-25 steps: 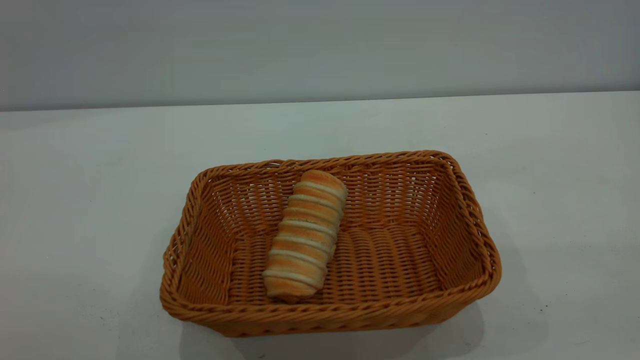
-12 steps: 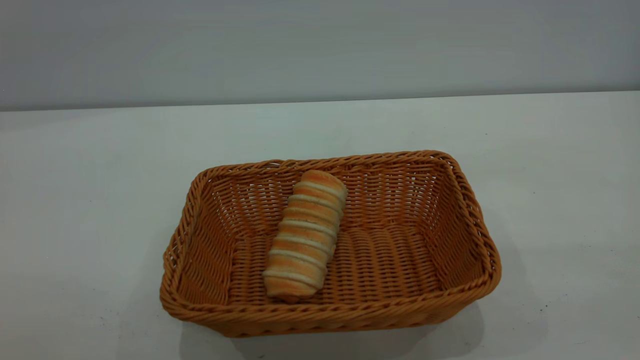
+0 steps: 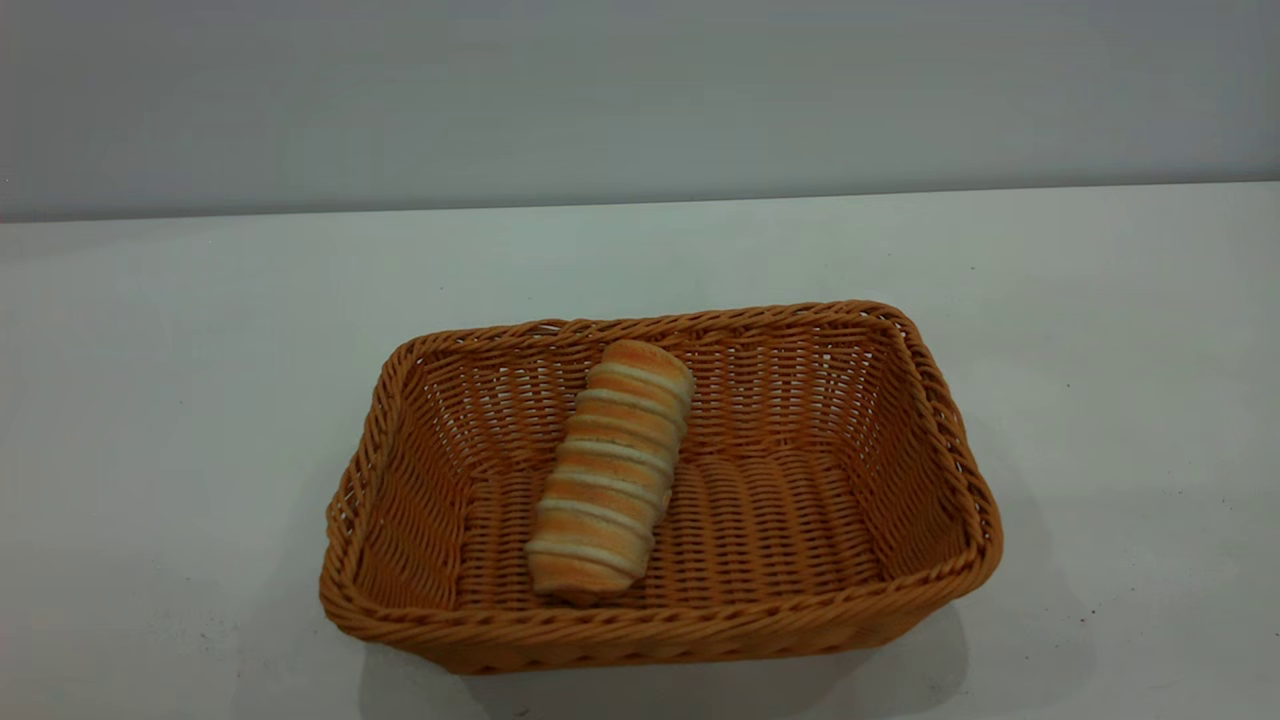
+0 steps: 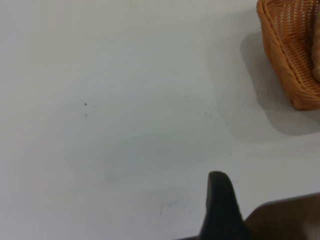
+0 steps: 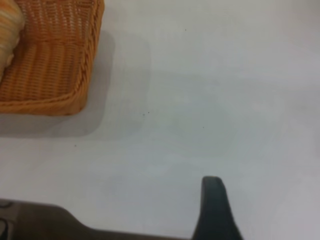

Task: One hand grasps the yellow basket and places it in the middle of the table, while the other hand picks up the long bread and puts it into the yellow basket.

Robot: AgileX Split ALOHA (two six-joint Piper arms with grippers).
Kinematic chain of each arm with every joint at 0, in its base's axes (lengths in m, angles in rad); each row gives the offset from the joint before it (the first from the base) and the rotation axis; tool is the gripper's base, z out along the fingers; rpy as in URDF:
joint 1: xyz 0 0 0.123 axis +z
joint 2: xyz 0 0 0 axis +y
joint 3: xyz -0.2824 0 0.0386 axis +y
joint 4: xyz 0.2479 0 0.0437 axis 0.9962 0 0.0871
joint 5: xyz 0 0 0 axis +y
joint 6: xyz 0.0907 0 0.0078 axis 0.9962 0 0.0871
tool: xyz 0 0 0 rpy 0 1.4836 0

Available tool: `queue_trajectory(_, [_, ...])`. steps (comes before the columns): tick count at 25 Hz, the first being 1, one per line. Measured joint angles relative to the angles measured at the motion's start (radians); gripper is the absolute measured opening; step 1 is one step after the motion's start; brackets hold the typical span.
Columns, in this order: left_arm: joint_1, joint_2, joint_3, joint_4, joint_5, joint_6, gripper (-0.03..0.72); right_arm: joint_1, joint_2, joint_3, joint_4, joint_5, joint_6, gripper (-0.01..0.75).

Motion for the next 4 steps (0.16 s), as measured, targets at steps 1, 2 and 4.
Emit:
queue_trajectory(1, [0.000, 0.000, 0.000, 0.000, 0.000, 0.000, 0.554, 0.000, 0.000, 0.000, 0.000, 0.000, 0.000, 0.509])
queue_trajectory(2, [0.000, 0.000, 0.000, 0.000, 0.000, 0.000, 0.554, 0.000, 0.000, 0.000, 0.000, 0.000, 0.000, 0.509])
queue_trajectory(4, [0.000, 0.000, 0.000, 0.000, 0.000, 0.000, 0.554, 0.000, 0.000, 0.000, 0.000, 0.000, 0.000, 0.509])
